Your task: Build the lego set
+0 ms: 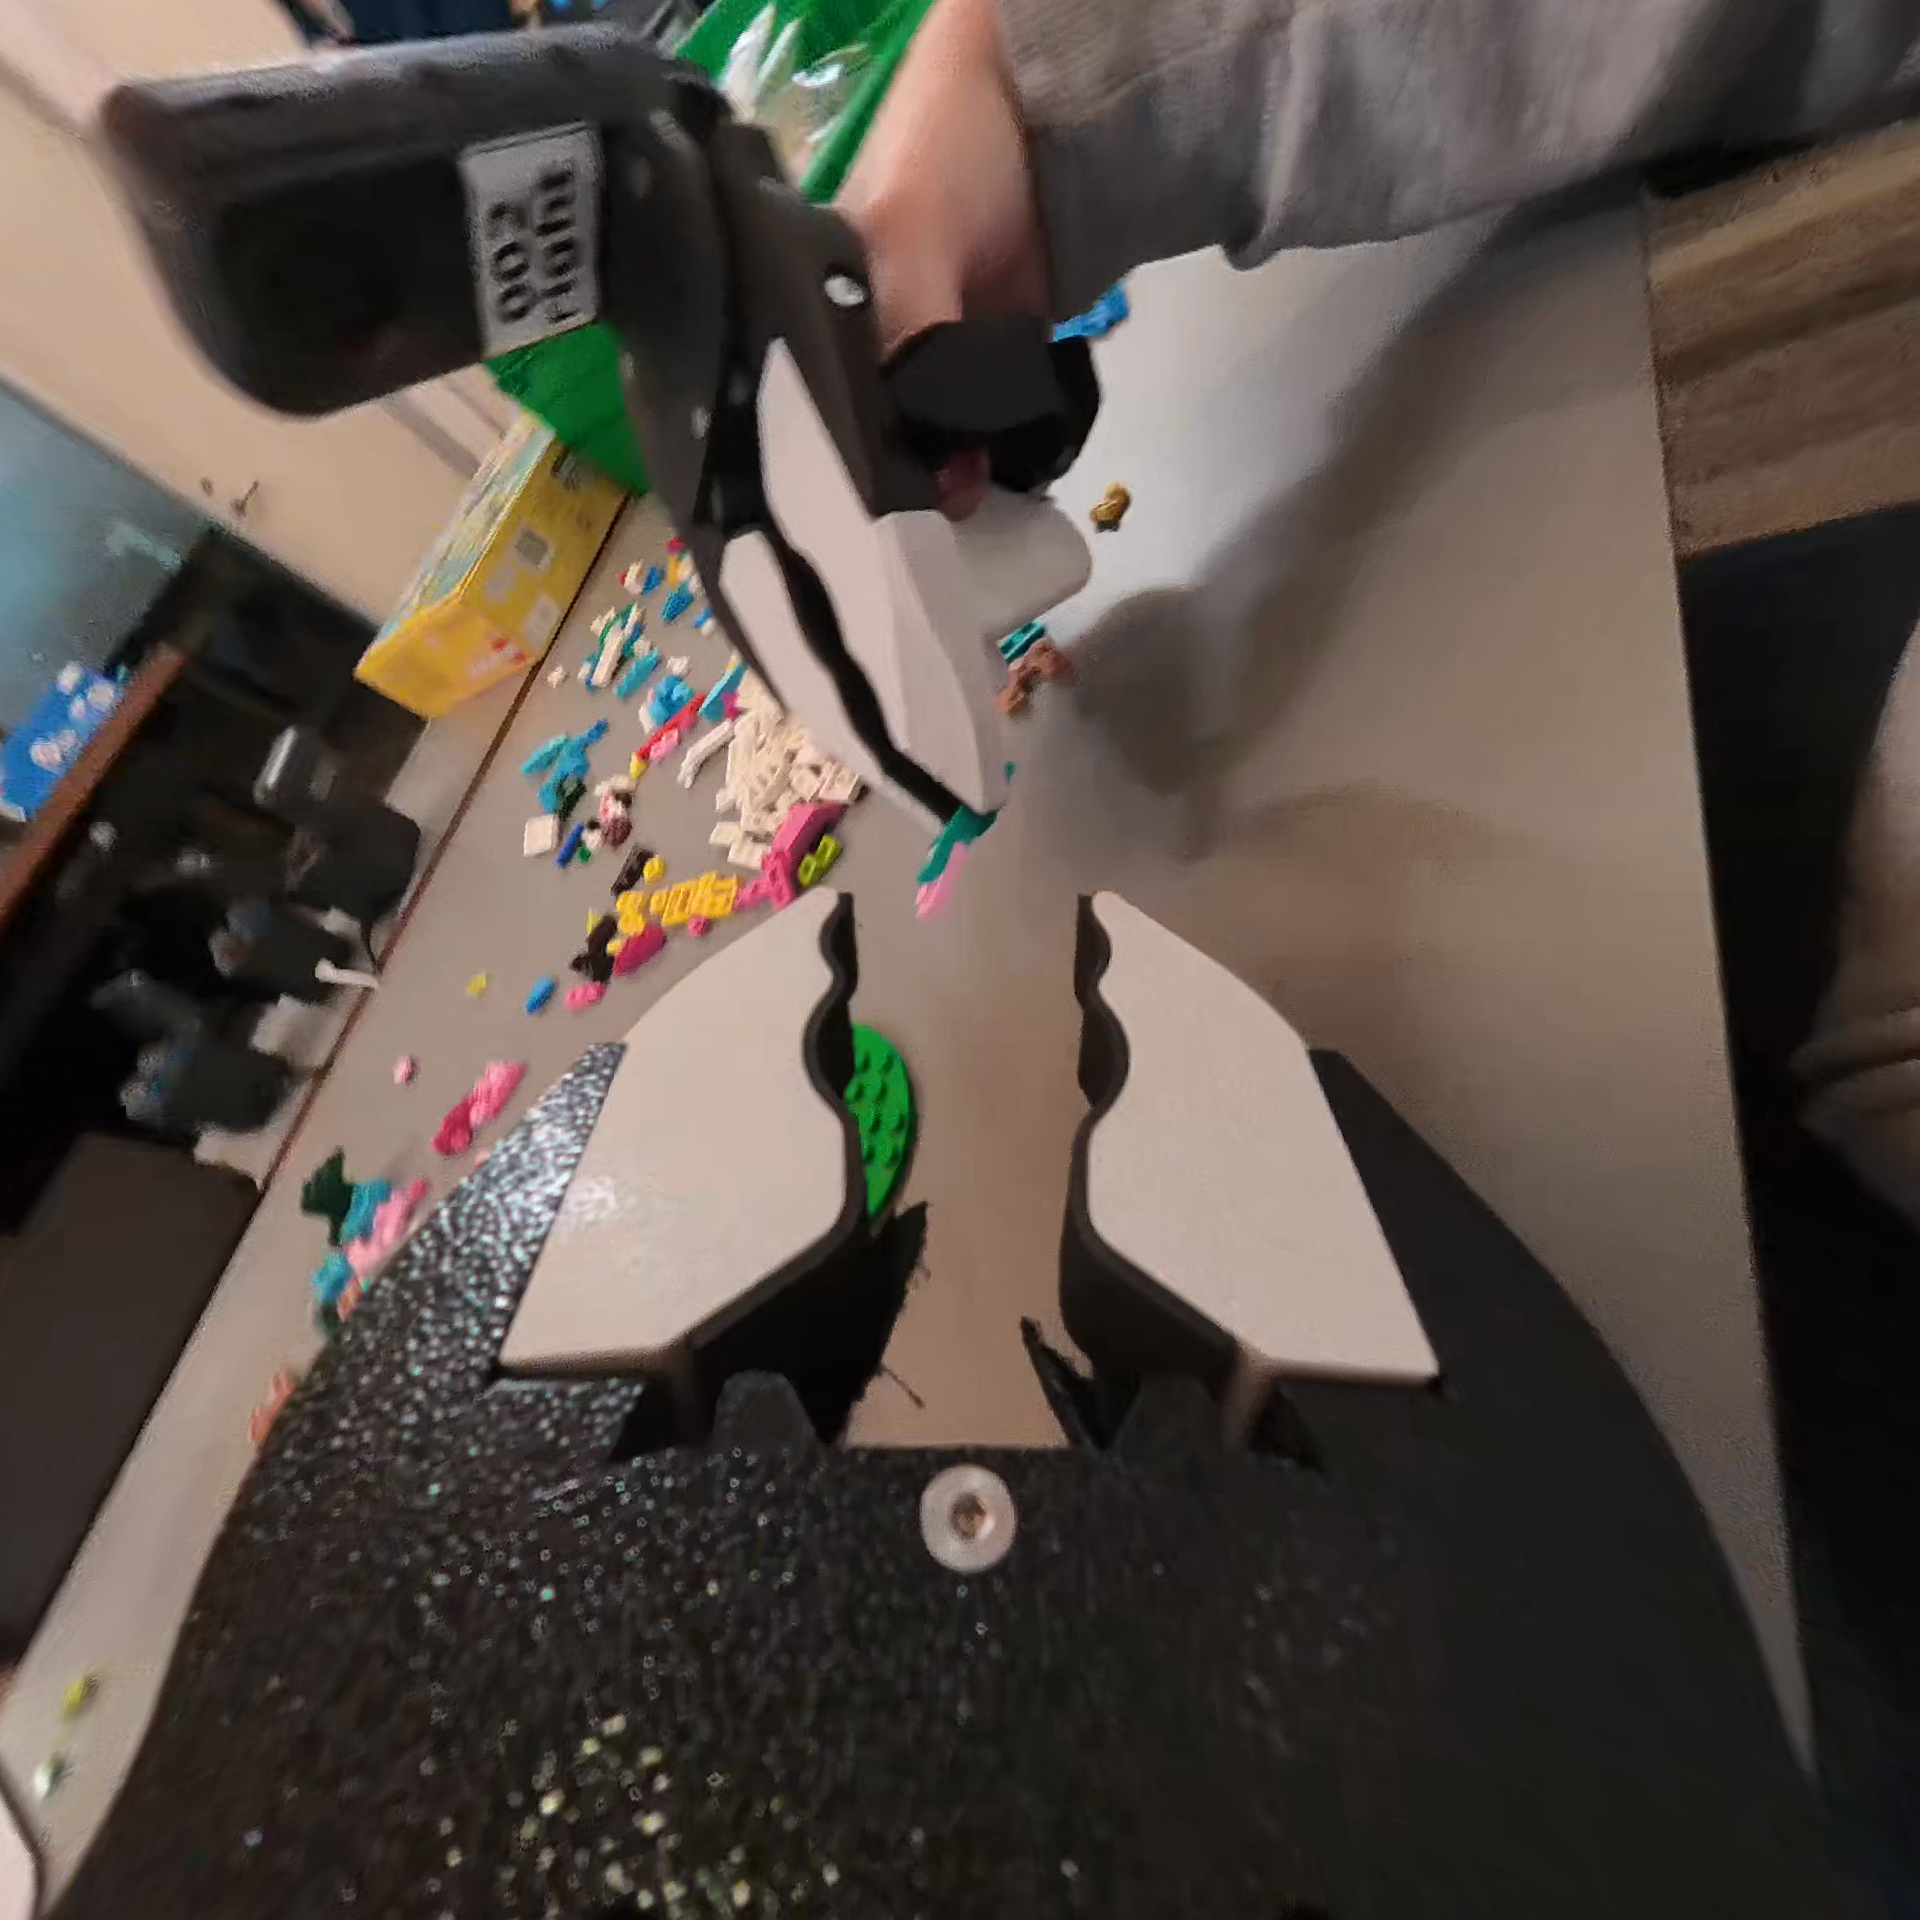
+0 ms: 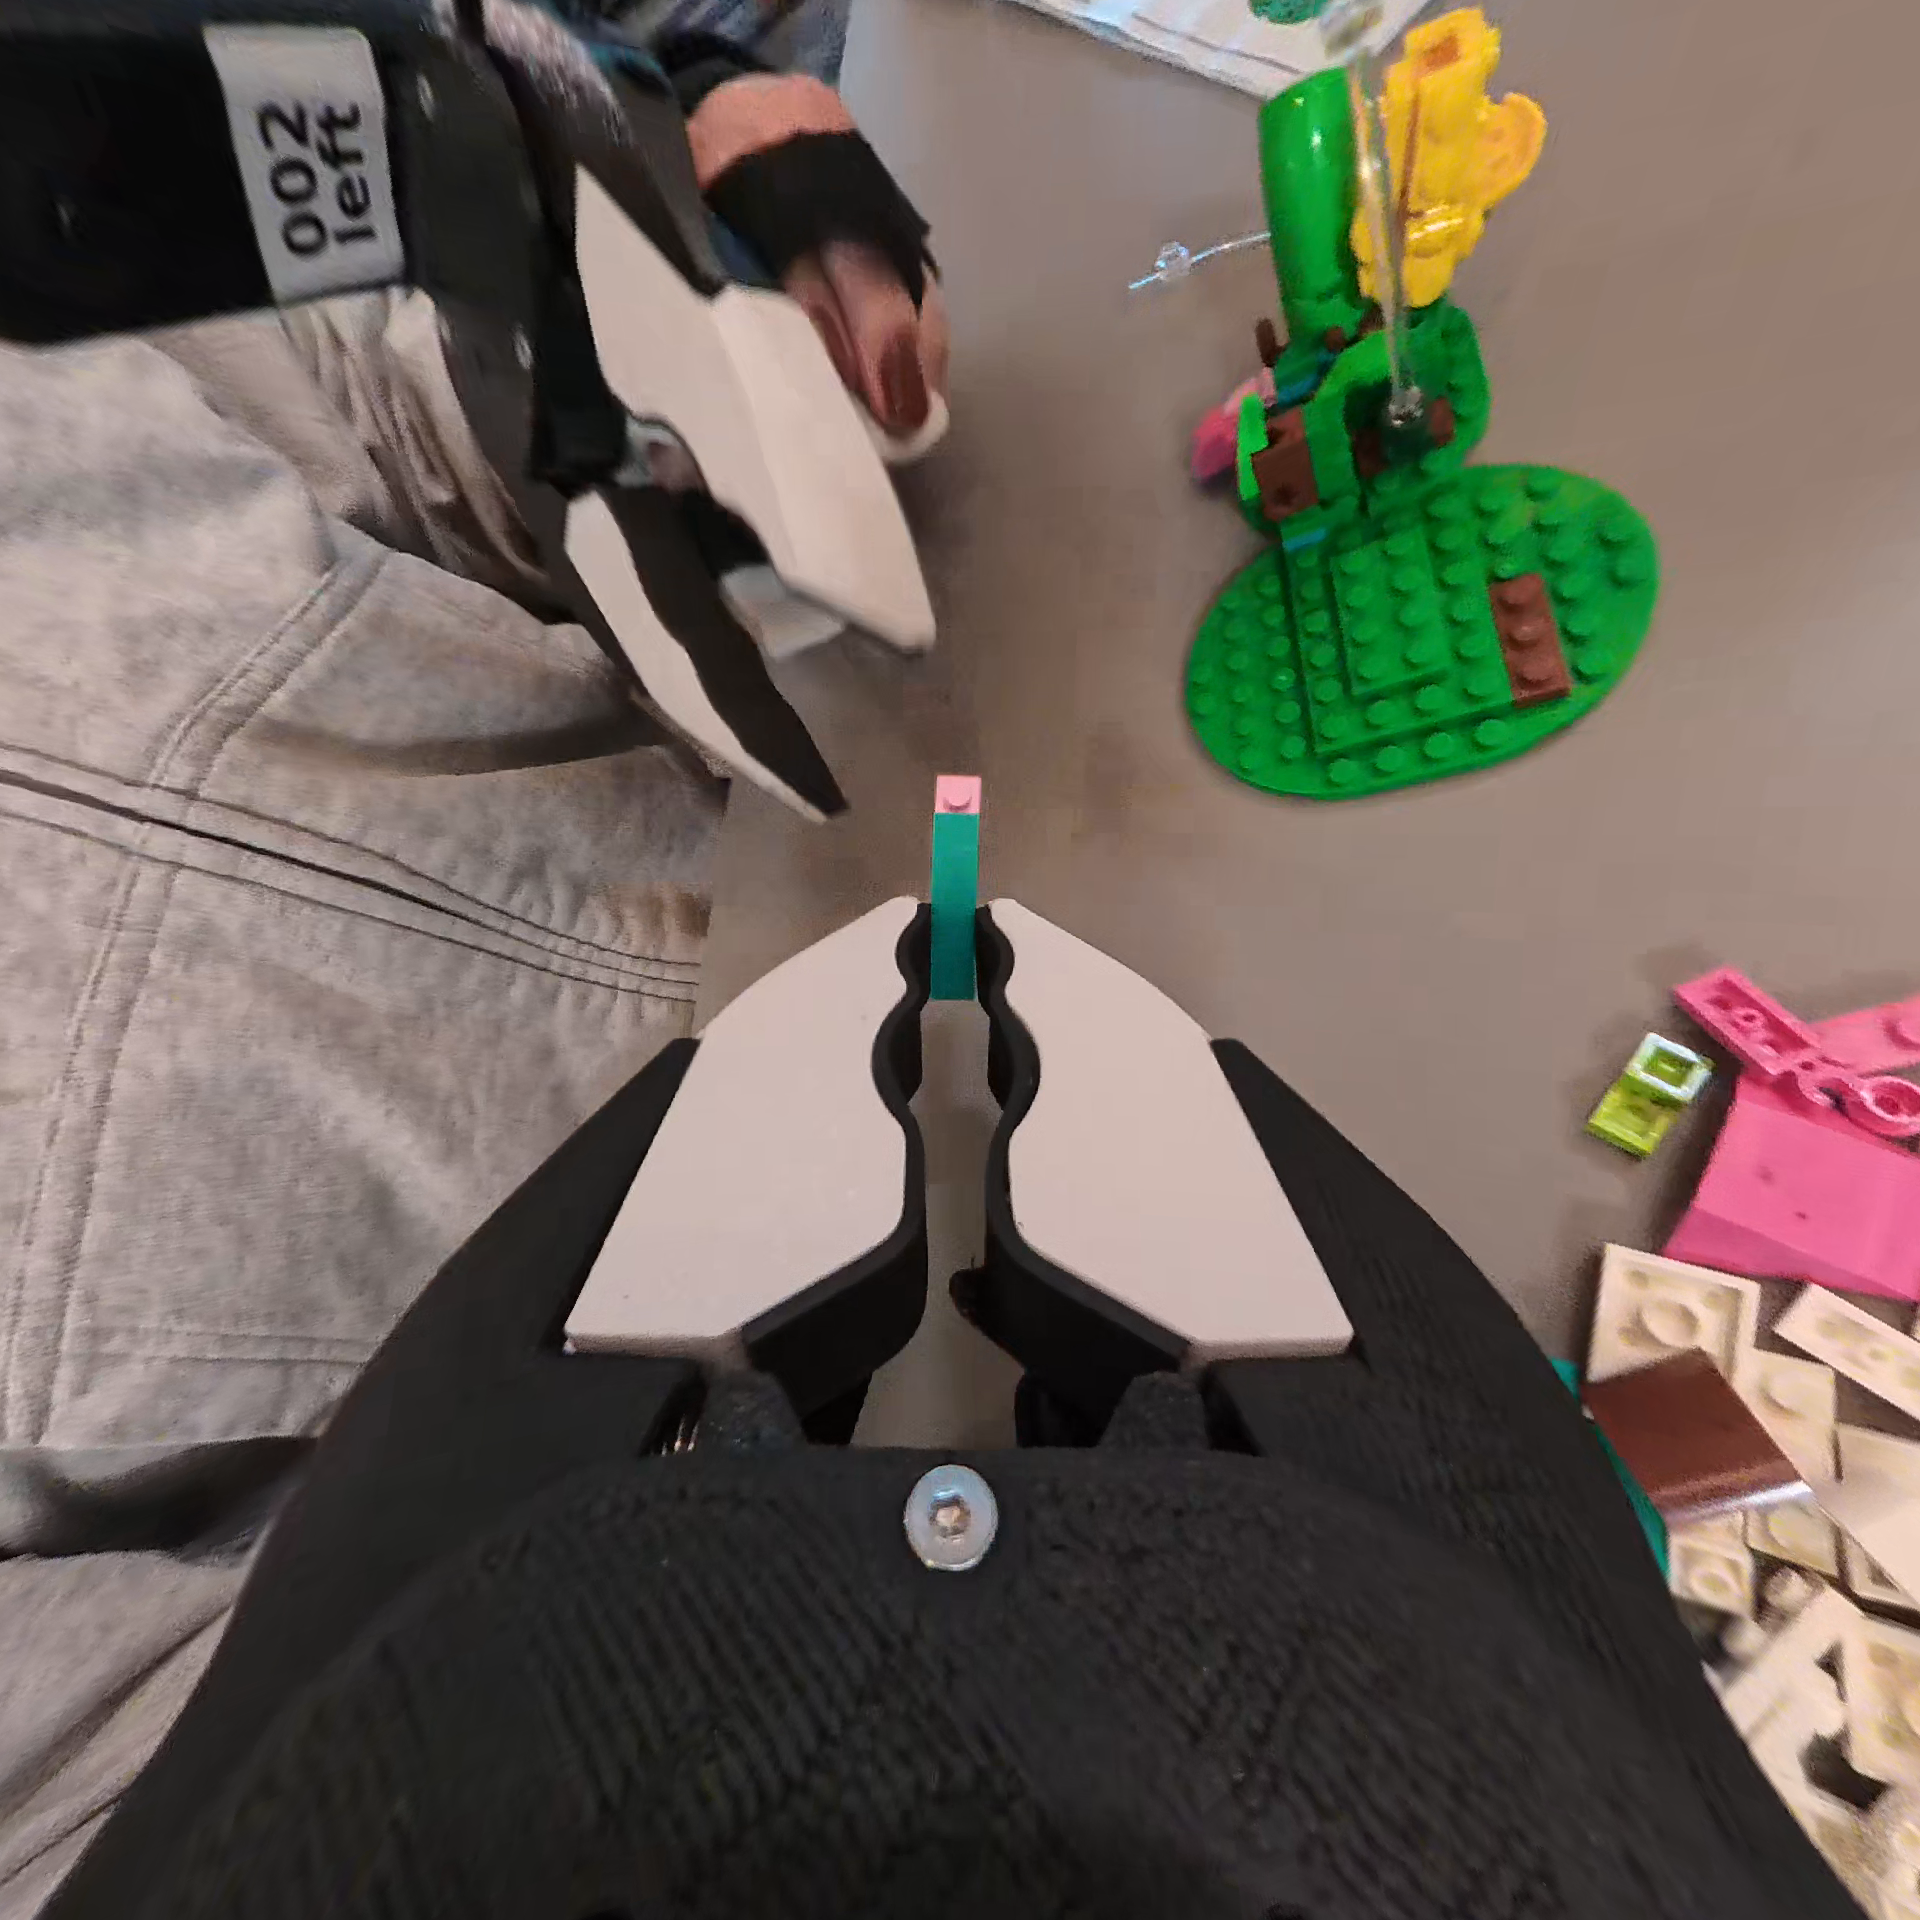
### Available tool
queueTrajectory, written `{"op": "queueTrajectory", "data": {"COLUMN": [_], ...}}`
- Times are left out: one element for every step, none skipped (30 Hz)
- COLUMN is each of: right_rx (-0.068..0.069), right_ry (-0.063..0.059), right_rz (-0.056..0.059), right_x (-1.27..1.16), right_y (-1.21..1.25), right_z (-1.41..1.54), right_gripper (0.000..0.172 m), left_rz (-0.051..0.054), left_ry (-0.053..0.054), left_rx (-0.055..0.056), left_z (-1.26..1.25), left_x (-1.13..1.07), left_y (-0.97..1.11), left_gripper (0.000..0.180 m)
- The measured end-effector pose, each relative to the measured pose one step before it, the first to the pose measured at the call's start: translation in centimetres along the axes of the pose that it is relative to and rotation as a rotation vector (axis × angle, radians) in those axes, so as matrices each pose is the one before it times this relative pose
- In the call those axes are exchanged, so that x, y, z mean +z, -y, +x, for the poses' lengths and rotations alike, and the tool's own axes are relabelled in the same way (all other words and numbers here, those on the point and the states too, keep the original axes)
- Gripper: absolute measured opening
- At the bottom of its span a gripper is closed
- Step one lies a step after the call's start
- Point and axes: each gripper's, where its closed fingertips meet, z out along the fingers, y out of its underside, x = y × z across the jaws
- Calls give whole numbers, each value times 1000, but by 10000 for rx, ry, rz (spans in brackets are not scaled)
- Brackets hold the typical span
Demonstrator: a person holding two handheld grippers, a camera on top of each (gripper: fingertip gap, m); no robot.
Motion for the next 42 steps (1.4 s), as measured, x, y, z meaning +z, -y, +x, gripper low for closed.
{"op": "queueTrajectory", "data": {"right_rx": [-49,-47,-40,-51,-52,-31,1,13,-8,-19,-26,-35,-44,-59,-118,-179,-271,-407,-542,-639,-663,-602,-476,-326,-138,16,1,-81,-139,-217,-218,-203,-197,-184,-127,-13,117,206,153,69,8,-47], "right_ry": [30,20,5,-6,-8,15,35,34,51,56,21,-35,-132,-288,-381,-428,-447,-377,-369,-539,-608,-511,-455,-279,6,45,-84,-104,-208,-281,-318,-275,-251,-192,-132,-11,92,90,34,-11,-54,-125], "right_rz": [-88,-115,-121,-103,-74,-36,-31,-56,-38,-32,-26,-12,22,103,172,195,155,53,5,61,168,251,301,284,250,237,284,370,386,456,433,337,266,197,138,101,104,74,84,111,147,199], "right_x": [38,40,18,5,-11,-16,-18,2,27,66,77,86,76,33,-7,1,34,122,184,195,167,118,83,55,49,43,-19,-129,-252,-270,-248,-190,-126,-98,-71,-59,-22,-3,-28,-79,-134,-164], "right_y": [-5,-45,-64,-30,11,59,78,22,45,54,48,66,101,201,270,257,139,-66,-178,-146,-49,18,97,80,46,45,79,226,454,674,620,475,306,130,26,106,150,106,105,120,168,226], "right_z": [-196,-177,-163,-122,-95,-88,-76,-38,-61,-56,-12,68,185,360,424,414,345,133,37,210,258,104,75,-76,-341,-261,15,20,111,188,250,217,200,126,77,-20,-76,-45,31,63,70,131], "right_gripper": [6,6,6,6,6,6,6,6,6,6,6,6,7,11,25,38,47,50,51,51,51,51,51,50,50,50,50,49,46,46,43,40,39,37,34,30,26,26,26,25,23,23], "left_rz": [-12,-127,-224,-192,-65,15,25,2,-10,-24,-70,-96,-131,-152,-185,-146,-12,29,17,-16,-26,-28,-25,-7,0,37,134,221,260,225,202,150,91,48,15,3,-48,-117,-130,-76,-26,6], "left_ry": [-108,3,-78,-15,78,77,98,95,114,177,123,119,144,61,-31,-53,-9,-24,12,63,62,37,-15,2,28,-58,-89,-109,-14,37,10,21,14,-18,-39,-58,-56,26,29,-11,-12,20], "left_rx": [391,336,284,218,175,138,101,104,136,158,150,80,-51,-188,-369,-515,-580,-609,-545,-433,-328,-255,-225,-192,-145,-87,-113,-192,-258,-241,-186,-134,-56,4,19,15,53,60,91,119,121,95], "left_z": [279,77,149,54,-59,-49,-85,-91,-87,-171,-90,-93,-157,-88,-43,-71,-180,-206,-259,-308,-262,-181,-72,-67,-104,15,47,10,-181,-275,-238,-229,-192,-96,-15,71,116,21,31,96,112,65], "left_x": [503,436,353,221,101,6,-52,-85,-102,-101,-78,-46,-15,29,70,73,35,9,11,19,11,15,41,55,45,7,-33,-102,-179,-211,-202,-166,-121,-81,-24,8,51,113,144,95,42,-13], "left_y": [129,-91,-223,-190,-51,15,13,0,-8,-15,-76,-129,-180,-277,-374,-371,-248,-196,-222,-245,-229,-186,-146,-110,-74,-16,120,253,345,271,193,74,-13,-63,-55,-14,-49,-140,-147,-93,-17,0], "left_gripper": [37,34,32,29,27,22,20,16,12,8,8,6,6,5,5,5,5,5,5,5,5,5,5,5,5,5,5,5,5,5,5,5,5,5,5,5,5,5,5,5,5,5]}}
